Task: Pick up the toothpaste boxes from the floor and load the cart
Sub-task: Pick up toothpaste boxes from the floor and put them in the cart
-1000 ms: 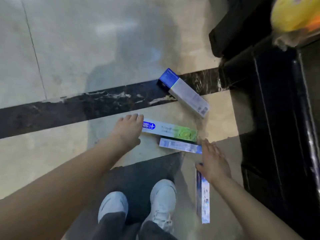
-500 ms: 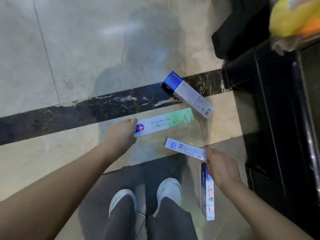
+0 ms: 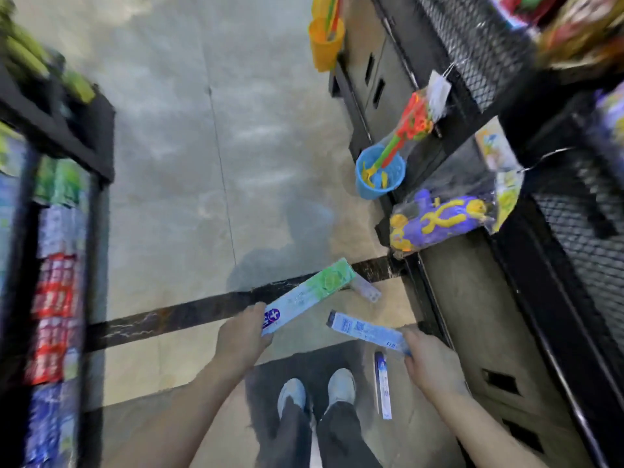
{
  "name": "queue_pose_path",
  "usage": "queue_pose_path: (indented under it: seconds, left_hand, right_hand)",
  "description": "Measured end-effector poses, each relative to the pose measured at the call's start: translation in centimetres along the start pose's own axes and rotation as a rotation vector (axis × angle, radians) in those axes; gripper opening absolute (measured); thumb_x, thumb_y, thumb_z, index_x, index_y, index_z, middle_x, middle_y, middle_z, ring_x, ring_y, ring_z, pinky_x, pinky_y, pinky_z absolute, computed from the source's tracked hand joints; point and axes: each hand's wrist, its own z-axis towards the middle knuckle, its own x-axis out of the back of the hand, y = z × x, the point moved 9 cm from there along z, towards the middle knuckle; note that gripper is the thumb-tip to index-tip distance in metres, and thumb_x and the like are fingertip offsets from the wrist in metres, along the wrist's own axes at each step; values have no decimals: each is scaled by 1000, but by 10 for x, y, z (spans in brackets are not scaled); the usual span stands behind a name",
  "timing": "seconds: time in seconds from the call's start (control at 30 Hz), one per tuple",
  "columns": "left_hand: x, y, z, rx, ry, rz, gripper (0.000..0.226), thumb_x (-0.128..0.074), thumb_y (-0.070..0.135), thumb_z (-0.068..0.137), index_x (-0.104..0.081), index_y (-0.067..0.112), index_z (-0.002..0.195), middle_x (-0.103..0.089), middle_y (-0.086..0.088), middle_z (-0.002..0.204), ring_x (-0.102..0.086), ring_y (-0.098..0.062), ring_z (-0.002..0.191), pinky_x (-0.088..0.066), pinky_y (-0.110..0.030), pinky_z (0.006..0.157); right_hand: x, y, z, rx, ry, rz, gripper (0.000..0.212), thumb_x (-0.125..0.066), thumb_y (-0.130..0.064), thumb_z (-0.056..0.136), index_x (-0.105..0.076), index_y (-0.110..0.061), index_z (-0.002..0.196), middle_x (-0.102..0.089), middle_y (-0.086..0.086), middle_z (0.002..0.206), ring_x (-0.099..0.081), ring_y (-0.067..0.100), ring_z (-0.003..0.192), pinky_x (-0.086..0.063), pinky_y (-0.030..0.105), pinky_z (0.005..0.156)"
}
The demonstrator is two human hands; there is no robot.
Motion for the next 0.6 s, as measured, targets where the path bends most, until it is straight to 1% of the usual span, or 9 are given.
queue_pose_path:
  seconds: [0.07,0.13,0.2,0.27,0.37,0.43,0.5,0.53,0.6]
  left_hand:
    - [40,-1,-40,-1,48,12,39,-59,37,86,-49,19,118,-62,-2,114,-60,-25,105,-47,-34,78]
    - [72,-1,-78,-9,86,29,38,-57,37,87,-49,17,118,-63,-6,113,-60,-28,105,-47,-35,79]
    - [95,-3,-115,25,127,38,32,-57,32,86,-50,16,113,-63,-7,111,-60,-29,104,-45,-34,78]
    - [108,-5,-150,83,177,14,27,-58,30,84,-51,17,106,-64,-6,110,-60,-29,104,-41,-31,72]
    - [114,-4,-203,154,252,-59,23,-57,37,84,-48,20,97,-66,-5,107,-61,-28,101,-38,-31,68]
    - [116,0,-242,213,319,-104,23,-57,40,85,-44,22,92,-66,-5,105,-62,-27,100,-36,-31,65]
    - [107,0,-283,282,366,-158,25,-58,38,83,-39,22,88,-65,-5,103,-61,-27,98,-33,-30,63]
    - [99,-2,-304,320,386,-199,27,-60,37,81,-39,22,87,-65,-4,102,-61,-26,97,-32,-30,62]
    - [80,-12,-343,394,424,-274,29,-61,40,78,-39,23,85,-65,-3,100,-61,-25,95,-31,-30,60]
  right_hand:
    - [46,-11,-34,43,67,7,20,-59,-16,79,-60,-19,98,-64,-1,95,-62,24,96,-47,34,65]
    - [82,-20,-63,80,130,2,25,-60,-17,77,-59,-22,102,-64,-3,99,-62,23,100,-50,34,70]
    - [104,-26,-86,95,152,-37,25,-53,-19,83,-55,-24,108,-63,-4,106,-61,21,104,-51,34,75]
    - [120,-36,-104,135,177,-88,28,-46,-24,89,-51,-24,117,-62,-3,112,-60,21,108,-50,33,78]
    - [140,-58,-136,244,210,-117,24,-44,-27,91,-49,-23,114,-59,-3,115,-58,22,110,-48,35,80]
    - [145,-61,-151,285,218,-84,22,-42,-26,89,-49,-28,109,-62,0,108,-61,25,103,-47,36,76]
    - [145,-61,-166,309,232,-48,19,-46,-26,83,-47,-32,100,-65,1,95,-66,26,92,-48,35,68]
    - [142,-64,-173,345,249,-52,17,-53,-29,79,-48,-32,94,-65,1,86,-68,23,84,-47,31,63]
    - [142,-86,-197,492,298,-158,23,-74,-30,64,-57,-26,79,-65,2,70,-68,19,67,-38,25,50]
